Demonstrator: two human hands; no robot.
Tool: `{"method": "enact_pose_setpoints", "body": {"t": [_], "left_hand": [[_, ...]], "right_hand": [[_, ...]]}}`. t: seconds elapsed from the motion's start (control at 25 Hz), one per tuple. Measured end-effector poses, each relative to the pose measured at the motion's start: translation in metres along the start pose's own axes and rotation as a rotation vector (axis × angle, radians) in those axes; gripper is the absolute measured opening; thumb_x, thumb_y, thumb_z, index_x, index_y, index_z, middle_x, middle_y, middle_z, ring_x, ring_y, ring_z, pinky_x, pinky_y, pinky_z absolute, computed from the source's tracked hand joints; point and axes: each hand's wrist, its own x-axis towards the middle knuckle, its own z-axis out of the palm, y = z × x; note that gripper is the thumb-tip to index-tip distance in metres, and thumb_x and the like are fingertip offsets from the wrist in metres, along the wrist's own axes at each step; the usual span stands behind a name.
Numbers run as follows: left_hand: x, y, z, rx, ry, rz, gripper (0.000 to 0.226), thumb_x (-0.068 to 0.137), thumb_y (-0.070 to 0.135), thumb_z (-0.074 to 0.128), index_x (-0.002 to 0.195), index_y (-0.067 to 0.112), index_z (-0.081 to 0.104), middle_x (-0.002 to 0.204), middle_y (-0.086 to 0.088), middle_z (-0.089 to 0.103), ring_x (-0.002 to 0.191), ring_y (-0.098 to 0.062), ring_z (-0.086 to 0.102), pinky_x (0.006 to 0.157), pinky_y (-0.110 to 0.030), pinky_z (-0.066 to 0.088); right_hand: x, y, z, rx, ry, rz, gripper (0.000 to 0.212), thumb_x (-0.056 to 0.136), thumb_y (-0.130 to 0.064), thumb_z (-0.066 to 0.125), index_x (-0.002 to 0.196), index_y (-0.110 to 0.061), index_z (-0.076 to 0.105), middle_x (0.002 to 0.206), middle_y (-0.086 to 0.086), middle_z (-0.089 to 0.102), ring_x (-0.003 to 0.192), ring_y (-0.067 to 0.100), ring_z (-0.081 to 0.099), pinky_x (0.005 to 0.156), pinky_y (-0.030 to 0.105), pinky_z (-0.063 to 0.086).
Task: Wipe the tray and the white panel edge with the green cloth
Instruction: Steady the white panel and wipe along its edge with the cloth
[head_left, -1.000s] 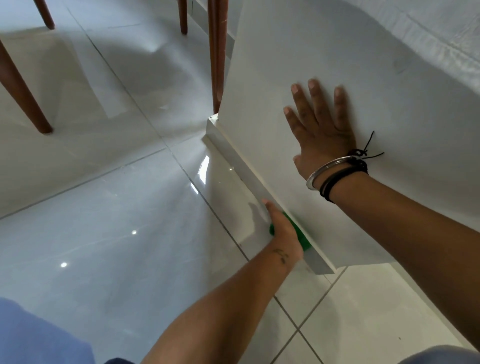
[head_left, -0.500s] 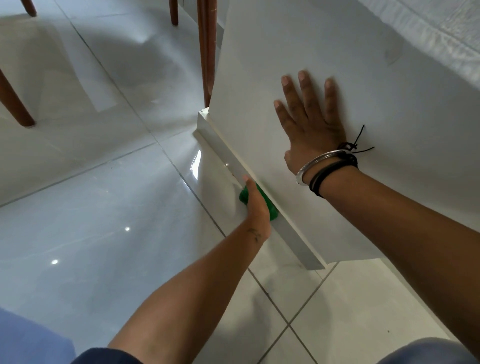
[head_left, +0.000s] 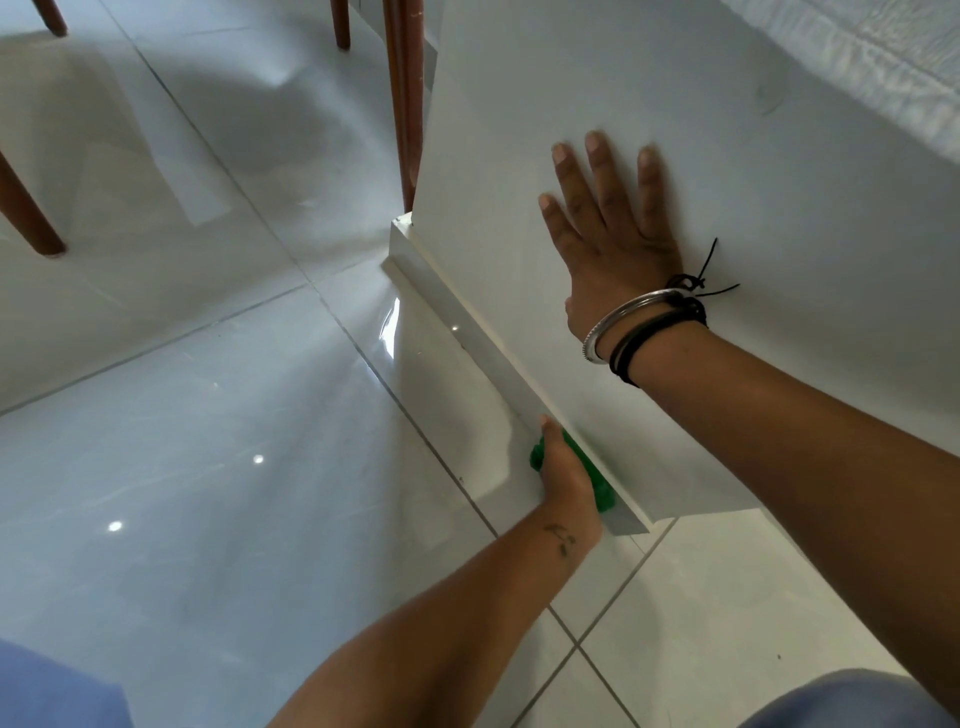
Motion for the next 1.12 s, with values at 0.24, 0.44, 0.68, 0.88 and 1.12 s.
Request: {"method": "enact_pose_setpoints", "body": {"t": [0.24,0.44,0.68,0.88,1.12], "left_hand": [[0.034,0.105,0.001,-0.036,0.159,0.184,0.064,0.091,0.070,0.027,0.091,0.018,0.065,0.087,-0.008,0.067,0.072,-0.024,0.063,0.071,-0.032,0.054],[0.052,0.169,-0.009,0.009,0.168,0.264,0.066,0.090,0.071,0.029,0.093,0.017,0.066,0.088,-0.007,0.066,0.085,-0.026,0.063,0.093,-0.043,0.054],[0.052,0.140,-0.005,0.083,0.187,0.331,0.044,0.092,0.062,0.041,0.101,0.024,0.062,0.110,-0.008,0.067,0.094,-0.023,0.065,0.089,-0.039,0.056],[0.044,0.091,0.003,0.322,0.323,0.268,0.052,0.090,0.042,0.060,0.133,0.014,0.052,0.125,-0.010,0.063,0.114,-0.028,0.060,0.105,-0.045,0.048],[0.025,0.076,-0.001,0.250,0.378,0.252,0.026,0.087,0.002,0.060,0.112,0.007,0.064,0.096,-0.008,0.068,0.103,-0.031,0.066,0.083,-0.033,0.057]], "right_hand": [[0.003,-0.001,0.001,-0.006,-0.003,-0.012,0.073,0.094,-0.024,0.043,0.157,-0.021,0.005,0.163,0.014,-0.018,0.150,0.038,-0.016,0.114,0.059,-0.014],[0.004,0.001,0.002,-0.066,-0.031,-0.024,0.088,0.092,-0.042,0.053,0.156,-0.020,-0.003,0.161,0.017,-0.023,0.149,0.040,-0.018,0.112,0.060,-0.014],[0.002,0.001,0.003,-0.065,-0.024,-0.044,0.091,0.091,-0.045,0.055,0.156,-0.019,-0.003,0.161,0.018,-0.021,0.149,0.040,-0.016,0.113,0.062,-0.009],[0.002,-0.001,0.002,-0.024,-0.042,-0.035,0.095,0.091,-0.043,0.058,0.156,-0.018,-0.006,0.160,0.019,-0.025,0.148,0.040,-0.018,0.112,0.062,-0.009],[-0.002,0.006,-0.002,0.074,-0.120,-0.042,0.088,0.090,-0.036,0.055,0.157,-0.020,0.000,0.160,0.016,-0.026,0.148,0.038,-0.021,0.106,0.062,-0.029]]}}
